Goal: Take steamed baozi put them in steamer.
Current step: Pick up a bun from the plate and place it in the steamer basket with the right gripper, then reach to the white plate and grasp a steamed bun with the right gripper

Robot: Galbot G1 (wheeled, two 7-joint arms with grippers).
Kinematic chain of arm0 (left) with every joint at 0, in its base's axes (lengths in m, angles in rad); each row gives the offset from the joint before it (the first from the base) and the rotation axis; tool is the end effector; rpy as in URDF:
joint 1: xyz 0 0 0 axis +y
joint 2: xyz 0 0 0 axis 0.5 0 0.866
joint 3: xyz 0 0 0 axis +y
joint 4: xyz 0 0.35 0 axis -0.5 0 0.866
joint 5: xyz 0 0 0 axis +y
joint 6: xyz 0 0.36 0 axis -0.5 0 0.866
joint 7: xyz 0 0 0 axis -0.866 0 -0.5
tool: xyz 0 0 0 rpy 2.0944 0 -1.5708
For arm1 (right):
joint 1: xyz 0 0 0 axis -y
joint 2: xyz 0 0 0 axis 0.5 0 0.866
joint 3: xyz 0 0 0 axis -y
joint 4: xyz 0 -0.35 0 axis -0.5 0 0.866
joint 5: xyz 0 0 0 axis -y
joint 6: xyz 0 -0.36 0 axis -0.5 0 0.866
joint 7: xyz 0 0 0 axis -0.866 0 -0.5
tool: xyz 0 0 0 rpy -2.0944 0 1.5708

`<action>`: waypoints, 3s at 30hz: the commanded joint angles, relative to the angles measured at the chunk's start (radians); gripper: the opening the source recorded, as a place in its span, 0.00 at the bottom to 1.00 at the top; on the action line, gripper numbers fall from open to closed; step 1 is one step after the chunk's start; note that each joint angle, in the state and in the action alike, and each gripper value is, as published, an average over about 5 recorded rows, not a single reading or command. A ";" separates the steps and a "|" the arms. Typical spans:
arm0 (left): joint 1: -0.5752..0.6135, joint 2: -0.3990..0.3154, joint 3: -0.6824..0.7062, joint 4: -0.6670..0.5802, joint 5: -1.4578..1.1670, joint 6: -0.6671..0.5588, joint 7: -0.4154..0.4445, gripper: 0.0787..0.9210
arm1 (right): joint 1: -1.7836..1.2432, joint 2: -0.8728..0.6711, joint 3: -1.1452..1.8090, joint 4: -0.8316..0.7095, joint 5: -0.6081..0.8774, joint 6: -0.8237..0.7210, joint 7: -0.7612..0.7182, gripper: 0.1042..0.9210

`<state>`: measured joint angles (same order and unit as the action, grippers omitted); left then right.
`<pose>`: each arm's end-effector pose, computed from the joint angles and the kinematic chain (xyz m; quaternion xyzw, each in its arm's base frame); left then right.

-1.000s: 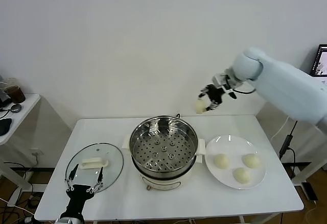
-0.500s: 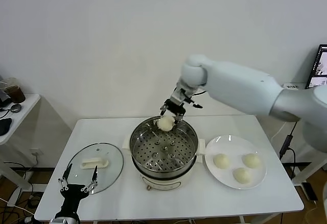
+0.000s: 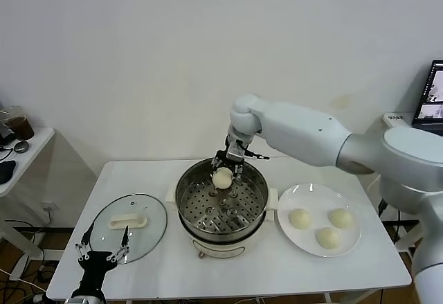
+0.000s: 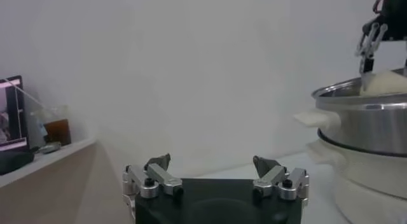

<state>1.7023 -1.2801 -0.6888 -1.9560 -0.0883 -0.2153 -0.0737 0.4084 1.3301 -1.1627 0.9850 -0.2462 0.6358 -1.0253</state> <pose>0.1452 0.1141 -0.3512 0.0278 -0.9920 -0.1227 0.0097 0.5963 0.1585 -0.1038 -0.6657 0.1397 -0.7319 0.0408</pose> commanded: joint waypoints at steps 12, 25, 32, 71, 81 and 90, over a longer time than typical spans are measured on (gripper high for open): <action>0.001 -0.003 -0.002 0.001 0.001 -0.003 -0.003 0.88 | -0.020 0.037 0.049 -0.068 -0.040 0.077 0.067 0.85; -0.008 0.012 -0.006 -0.001 -0.020 -0.004 -0.003 0.88 | 0.317 -0.384 -0.119 0.423 0.495 -0.635 -0.119 0.88; -0.017 0.025 -0.008 0.000 -0.029 -0.005 -0.002 0.88 | 0.323 -0.670 -0.139 0.592 0.482 -0.937 -0.122 0.88; -0.006 0.001 -0.039 0.003 -0.010 -0.009 -0.001 0.88 | -0.465 -0.560 0.312 0.281 0.071 -0.789 0.016 0.88; -0.006 0.000 -0.047 0.005 -0.012 -0.009 -0.001 0.88 | -0.476 -0.530 0.329 0.248 0.029 -0.798 0.002 0.79; -0.006 0.005 -0.047 0.005 -0.022 -0.008 -0.001 0.88 | -0.437 -0.568 0.307 0.298 0.069 -0.826 -0.034 0.54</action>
<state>1.6957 -1.2748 -0.7363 -1.9506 -0.1085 -0.2242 -0.0750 -0.0236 0.7530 -0.8622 1.2868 -0.1731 -0.1860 -1.0519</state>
